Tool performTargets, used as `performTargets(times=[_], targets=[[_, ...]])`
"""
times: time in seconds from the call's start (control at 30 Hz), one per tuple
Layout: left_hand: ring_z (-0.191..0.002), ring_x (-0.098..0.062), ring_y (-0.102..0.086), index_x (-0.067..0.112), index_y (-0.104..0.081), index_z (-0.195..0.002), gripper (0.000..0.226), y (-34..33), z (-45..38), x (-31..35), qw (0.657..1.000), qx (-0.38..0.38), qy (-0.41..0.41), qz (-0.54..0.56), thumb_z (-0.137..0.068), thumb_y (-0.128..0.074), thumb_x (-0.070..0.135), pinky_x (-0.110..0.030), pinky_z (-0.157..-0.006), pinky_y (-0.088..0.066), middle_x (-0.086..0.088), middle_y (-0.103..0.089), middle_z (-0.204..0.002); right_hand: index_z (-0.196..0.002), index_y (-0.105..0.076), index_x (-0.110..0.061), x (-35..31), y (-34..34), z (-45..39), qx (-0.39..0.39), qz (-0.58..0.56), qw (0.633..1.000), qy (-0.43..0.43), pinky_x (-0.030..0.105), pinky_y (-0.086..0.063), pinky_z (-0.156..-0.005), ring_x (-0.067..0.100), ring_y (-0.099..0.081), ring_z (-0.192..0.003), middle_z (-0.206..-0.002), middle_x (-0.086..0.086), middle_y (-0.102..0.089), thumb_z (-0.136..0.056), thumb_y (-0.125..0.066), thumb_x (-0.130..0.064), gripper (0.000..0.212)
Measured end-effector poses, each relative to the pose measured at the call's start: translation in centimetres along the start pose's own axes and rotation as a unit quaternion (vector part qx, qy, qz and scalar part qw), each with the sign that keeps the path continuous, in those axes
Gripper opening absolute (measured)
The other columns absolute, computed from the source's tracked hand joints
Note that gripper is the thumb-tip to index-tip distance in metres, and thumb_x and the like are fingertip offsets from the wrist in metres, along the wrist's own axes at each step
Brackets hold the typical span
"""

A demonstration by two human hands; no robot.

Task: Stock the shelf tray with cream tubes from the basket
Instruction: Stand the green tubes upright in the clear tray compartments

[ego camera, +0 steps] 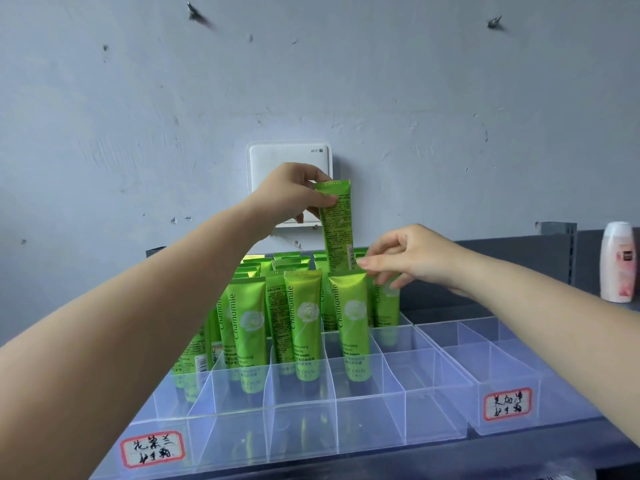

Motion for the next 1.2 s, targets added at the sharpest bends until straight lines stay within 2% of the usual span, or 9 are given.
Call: performTargets(times=[0.17, 0.37, 0.5, 0.67, 0.8, 0.9, 0.97, 1.1, 1.2], targets=[[-0.051, -0.003, -0.061, 0.019, -0.060, -0.079, 0.015, 1.7, -1.1, 1.4, 0.996, 0.050, -0.010, 0.072, -0.084, -0.065, 0.006, -0.023, -0.054, -0.039, 0.011, -0.065, -0.053, -0.088, -0.062, -0.020, -1.8, 1.0, -1.2, 0.090, -0.046, 0.994, 0.051, 0.026, -0.050, -0.070, 0.008, -0.063, -0.072, -0.080, -0.003, -0.069, -0.077, -0.073, -0.032, 0.019], [-0.056, -0.007, -0.060, 0.018, -0.060, -0.084, 0.013, 2.8, -1.7, 2.2, 0.983, 0.049, -0.013, 0.179, -0.088, -0.060, 0.006, -0.020, -0.053, -0.043, 0.004, -0.064, -0.065, -0.091, -0.065, -0.019, -1.3, 0.2, -2.0, 0.016, -0.125, 0.992, 0.029, 0.023, -0.052, -0.074, 0.013, -0.067, -0.072, -0.086, -0.001, -0.071, -0.085, -0.064, -0.024, 0.008], [-0.059, -0.007, -0.061, 0.019, -0.060, -0.090, 0.009, 2.5, -1.9, 1.7, 0.983, 0.052, -0.022, 0.175, -0.090, -0.059, 0.010, -0.023, -0.057, -0.043, 0.003, -0.063, -0.073, -0.089, -0.068, -0.012, -1.2, 0.1, -1.9, 0.028, -0.207, 0.975, 0.071, 0.016, -0.055, -0.063, 0.011, -0.067, -0.061, -0.076, 0.000, -0.071, -0.082, -0.066, -0.010, 0.007], [-0.060, -0.014, -0.065, 0.024, -0.057, -0.110, 0.021, 1.3, -1.9, 2.2, 0.994, 0.097, -0.006, 0.040, -0.099, -0.042, 0.033, -0.026, -0.057, -0.045, -0.002, -0.066, -0.095, -0.090, -0.068, -0.011, -0.6, 0.5, -2.4, 0.177, -0.069, 0.980, 0.067, 0.027, -0.055, -0.071, 0.014, -0.064, -0.067, -0.081, 0.002, -0.071, -0.068, -0.082, -0.021, 0.028], [-0.063, -0.021, -0.067, 0.020, -0.055, -0.123, 0.046, 0.8, -2.3, 3.0, 0.996, 0.082, 0.028, 0.034, -0.093, -0.042, 0.053, -0.026, -0.055, -0.047, -0.008, -0.068, -0.091, -0.085, -0.059, -0.016, -0.6, 0.8, -2.3, 0.255, 0.037, 0.964, 0.069, 0.016, -0.039, -0.053, 0.003, -0.053, -0.061, -0.073, -0.010, -0.061, -0.062, -0.086, -0.031, 0.039], [-0.049, -0.013, -0.064, 0.012, -0.055, -0.123, 0.040, 0.6, -2.6, 2.9, 0.995, 0.090, 0.019, 0.045, -0.088, -0.064, 0.030, -0.026, -0.048, -0.054, -0.007, -0.066, -0.073, -0.085, -0.055, -0.017, -0.7, 0.7, -2.1, 0.252, 0.082, 0.960, 0.092, 0.021, -0.041, -0.054, 0.006, -0.052, -0.061, -0.074, -0.010, -0.058, -0.059, -0.087, -0.036, 0.045], [-0.044, -0.012, -0.063, 0.006, -0.056, -0.120, 0.035, 0.6, -2.8, 2.6, 0.993, 0.094, 0.024, 0.073, -0.087, -0.065, 0.016, -0.028, -0.047, -0.057, -0.009, -0.064, -0.071, -0.087, -0.054, -0.018, -0.7, 0.9, -1.9, 0.240, 0.078, 0.962, 0.105, 0.021, -0.041, -0.056, 0.008, -0.052, -0.062, -0.076, -0.010, -0.057, -0.060, -0.086, -0.037, 0.046], [-0.046, -0.011, -0.063, 0.006, -0.057, -0.111, 0.024, 1.1, -3.0, 2.5, 0.993, 0.090, 0.008, 0.081, -0.088, -0.063, 0.007, -0.028, -0.048, -0.057, -0.009, -0.064, -0.074, -0.093, -0.055, -0.023, -0.4, 1.8, -2.0, 0.205, 0.052, 0.971, 0.112, 0.019, -0.043, -0.062, 0.010, -0.057, -0.070, -0.081, -0.013, -0.059, -0.067, -0.081, -0.038, 0.039], [-0.047, -0.012, -0.064, 0.006, -0.059, -0.096, 0.012, 2.0, -3.0, 2.6, 0.994, 0.085, 0.000, 0.073, -0.086, -0.064, 0.004, -0.030, -0.051, -0.058, -0.008, -0.065, -0.072, -0.094, -0.058, -0.025, 0.4, 1.9, -2.1, 0.148, 0.007, 0.985, 0.084, 0.031, -0.052, -0.079, 0.017, -0.064, -0.082, -0.087, -0.006, -0.065, -0.060, -0.076, -0.050, 0.045]])
Point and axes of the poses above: each hand's wrist, its own z-axis away from the middle knuckle, its own y-axis out of the back of the hand, x = y × z, the point moved 3 cm from there along -z, towards the middle knuckle
